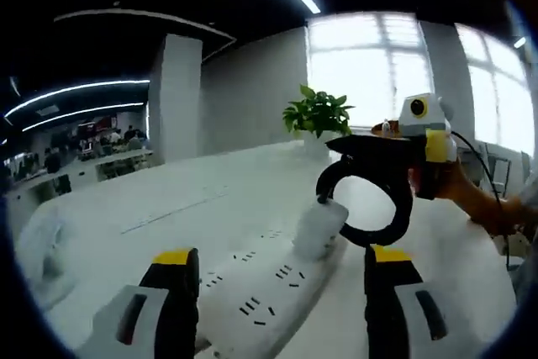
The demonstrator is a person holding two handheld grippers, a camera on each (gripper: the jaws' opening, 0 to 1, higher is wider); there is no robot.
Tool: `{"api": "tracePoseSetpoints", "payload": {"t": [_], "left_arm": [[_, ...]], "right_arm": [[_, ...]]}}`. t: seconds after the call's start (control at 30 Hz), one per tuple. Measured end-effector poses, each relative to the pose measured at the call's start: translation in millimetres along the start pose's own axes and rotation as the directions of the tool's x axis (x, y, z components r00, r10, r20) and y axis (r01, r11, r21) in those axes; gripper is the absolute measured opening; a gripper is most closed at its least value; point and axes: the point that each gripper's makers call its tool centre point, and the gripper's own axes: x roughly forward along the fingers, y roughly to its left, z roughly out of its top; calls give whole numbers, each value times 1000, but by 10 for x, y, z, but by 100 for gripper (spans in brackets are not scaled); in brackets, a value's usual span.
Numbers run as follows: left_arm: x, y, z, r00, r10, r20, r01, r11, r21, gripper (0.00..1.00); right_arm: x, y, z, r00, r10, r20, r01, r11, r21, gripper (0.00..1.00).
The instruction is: Straighten the power strip on the desk, plug the charger into it
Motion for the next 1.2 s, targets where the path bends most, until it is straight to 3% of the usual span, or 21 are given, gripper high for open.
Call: {"api": "tracePoseSetpoints", "payload": {"t": [0.23,0.3,0.43,0.57,0.67,0.77,0.83,1.0,1.2], "left_arm": [[-196,-18,-82,1000,9,-1,-9,999,-50,87],[-254,26,-126,999,48,-25,-50,994,-96,89],[-301,126,-27,995,92,26,-87,986,-142,99],[-317,199,-33,993,114,23,-110,983,-147,99],[-330,160,30,995,91,49,-81,980,-180,99],[-337,139,64,995,80,60,-68,982,-179,99],[-355,180,65,993,104,51,-95,984,-153,98],[-421,289,88,985,166,45,-160,980,-120,98],[-431,319,65,986,164,38,-157,976,-151,96]], "right_arm": [[-44,16,46,1000,12,8,-12,1000,29,67],[-74,27,113,1000,15,22,-15,1000,16,67],[-149,45,269,998,22,67,-23,1000,5,67],[-195,45,421,993,34,112,-36,999,19,68],[-192,43,486,992,44,118,-44,999,-2,68],[-182,-33,478,995,33,90,-30,999,-36,68],[-168,-90,459,997,34,68,-31,999,-39,67],[-160,-94,406,990,123,65,-123,992,0,66],[-135,-267,153,990,139,-27,-140,990,-11,60]]}}
